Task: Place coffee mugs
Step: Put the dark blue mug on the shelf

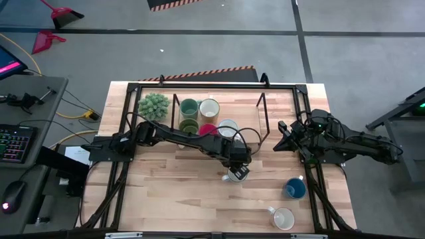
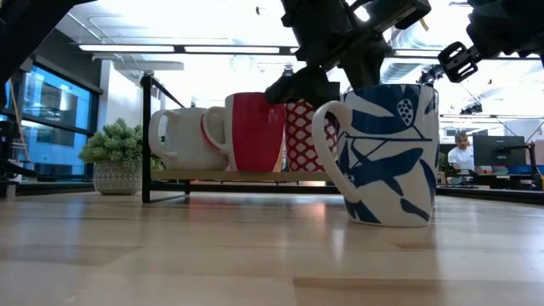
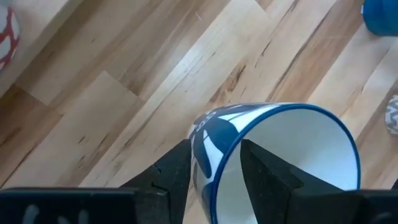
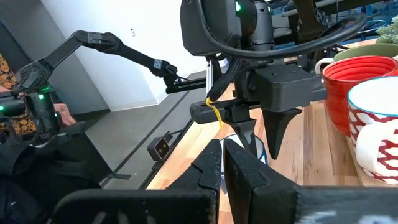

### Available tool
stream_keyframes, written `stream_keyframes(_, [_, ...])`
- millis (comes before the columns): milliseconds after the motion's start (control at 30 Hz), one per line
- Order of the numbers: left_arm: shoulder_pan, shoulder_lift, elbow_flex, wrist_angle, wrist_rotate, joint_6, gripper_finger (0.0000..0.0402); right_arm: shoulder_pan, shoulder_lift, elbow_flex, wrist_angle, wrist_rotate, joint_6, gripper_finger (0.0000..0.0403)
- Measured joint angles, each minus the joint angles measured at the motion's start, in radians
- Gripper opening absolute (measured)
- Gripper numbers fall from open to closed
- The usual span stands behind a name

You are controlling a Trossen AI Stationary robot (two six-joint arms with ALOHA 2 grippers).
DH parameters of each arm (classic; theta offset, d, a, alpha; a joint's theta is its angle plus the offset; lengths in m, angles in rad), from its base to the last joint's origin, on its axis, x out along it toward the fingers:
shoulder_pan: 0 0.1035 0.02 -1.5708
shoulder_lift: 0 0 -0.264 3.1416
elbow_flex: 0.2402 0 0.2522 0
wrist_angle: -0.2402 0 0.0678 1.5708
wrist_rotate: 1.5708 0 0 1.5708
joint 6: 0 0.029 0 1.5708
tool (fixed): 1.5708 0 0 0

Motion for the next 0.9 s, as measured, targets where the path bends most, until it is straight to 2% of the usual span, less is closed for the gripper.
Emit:
stream_keyframes(133, [0.007, -0.005, 0.020, -0.006, 0.006, 0.019, 0.0129, 0.000, 0.000, 0.000, 0.000, 0.000, 0.000, 0.0007])
stream_keyframes(433, [0.018, -0.007, 0.203, -0.095, 0.046, 0.167, 0.0129, 0.000, 0.000, 0.000, -0.001, 0.000, 0.000, 0.0007])
stream_keyframes(533, [0.011, -0.010, 0.259, -0.185, 0.049, 0.260, 0.0129, 0.000, 0.000, 0.000, -0.001, 0.000, 0.000, 0.0007])
stream_keyframes(667, [-0.010, -0.073, 0.235, -0.303, 0.045, 0.338, 0.0129, 0.000, 0.000, 0.000, -0.001, 0.027, 0.000, 0.0007])
stream_keyframes(733, [-0.027, -0.106, 0.235, -0.417, 0.034, 0.352, 0.0129, 0.000, 0.000, 0.000, -0.001, 0.064, 0.000, 0.0007])
stream_keyframes(900, [-0.088, -0.169, 0.235, -0.611, -0.051, 0.371, 0.0129, 0.000, 0.003, 0.000, -0.005, 0.136, 0.000, 0.0007])
